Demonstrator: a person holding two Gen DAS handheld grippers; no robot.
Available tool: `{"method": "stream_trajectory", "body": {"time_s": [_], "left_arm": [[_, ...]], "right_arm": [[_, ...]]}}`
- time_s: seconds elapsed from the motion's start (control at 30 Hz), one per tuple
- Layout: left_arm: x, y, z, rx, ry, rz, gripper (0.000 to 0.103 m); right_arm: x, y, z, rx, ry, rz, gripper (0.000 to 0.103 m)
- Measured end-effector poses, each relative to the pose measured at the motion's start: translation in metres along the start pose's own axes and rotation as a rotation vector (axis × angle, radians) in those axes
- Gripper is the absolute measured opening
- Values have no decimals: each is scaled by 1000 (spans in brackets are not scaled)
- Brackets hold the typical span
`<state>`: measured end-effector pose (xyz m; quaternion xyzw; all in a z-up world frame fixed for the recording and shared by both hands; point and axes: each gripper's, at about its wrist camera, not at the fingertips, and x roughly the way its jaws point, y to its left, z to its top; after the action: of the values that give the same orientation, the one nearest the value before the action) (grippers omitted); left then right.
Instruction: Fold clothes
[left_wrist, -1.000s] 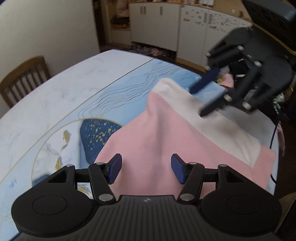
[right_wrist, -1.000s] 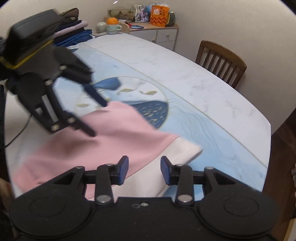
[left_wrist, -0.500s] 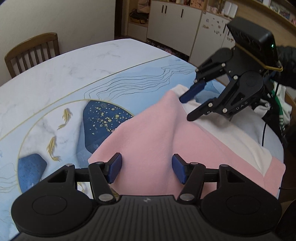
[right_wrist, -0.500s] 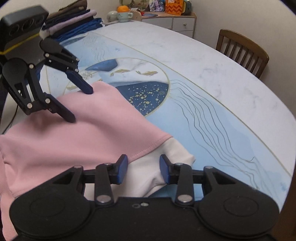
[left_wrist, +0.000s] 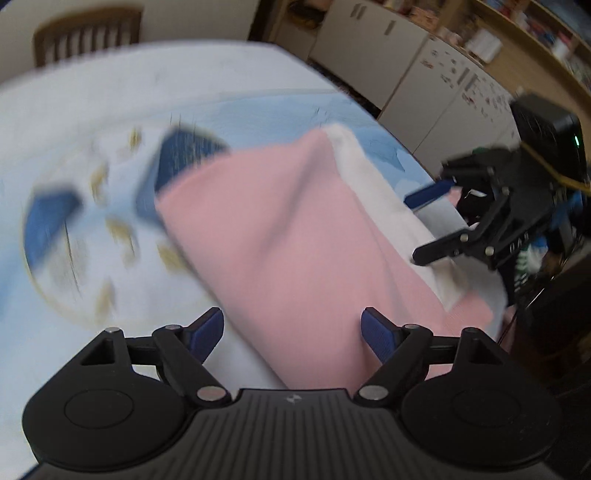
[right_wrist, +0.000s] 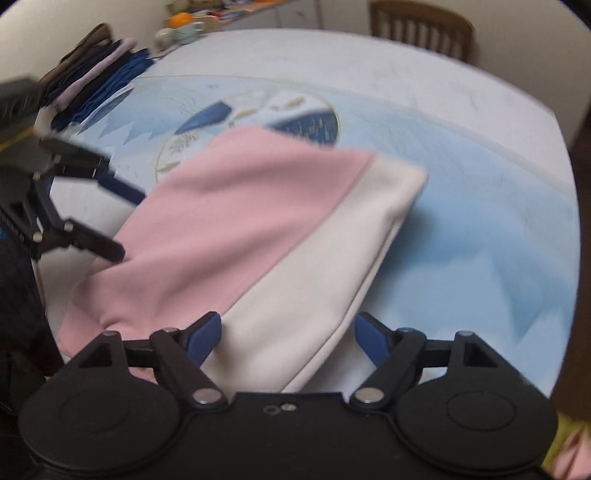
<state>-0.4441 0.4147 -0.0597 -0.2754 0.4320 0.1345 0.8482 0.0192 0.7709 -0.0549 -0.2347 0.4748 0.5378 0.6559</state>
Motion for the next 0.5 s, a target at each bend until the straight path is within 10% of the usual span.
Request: {"method": "stream_trajectory", "body": {"time_s": [0.5], "left_arm": [[28, -4, -13, -285, -44, -53, 85]], "right_arm": [[23, -2, -9, 241, 27, 68, 103]]}}
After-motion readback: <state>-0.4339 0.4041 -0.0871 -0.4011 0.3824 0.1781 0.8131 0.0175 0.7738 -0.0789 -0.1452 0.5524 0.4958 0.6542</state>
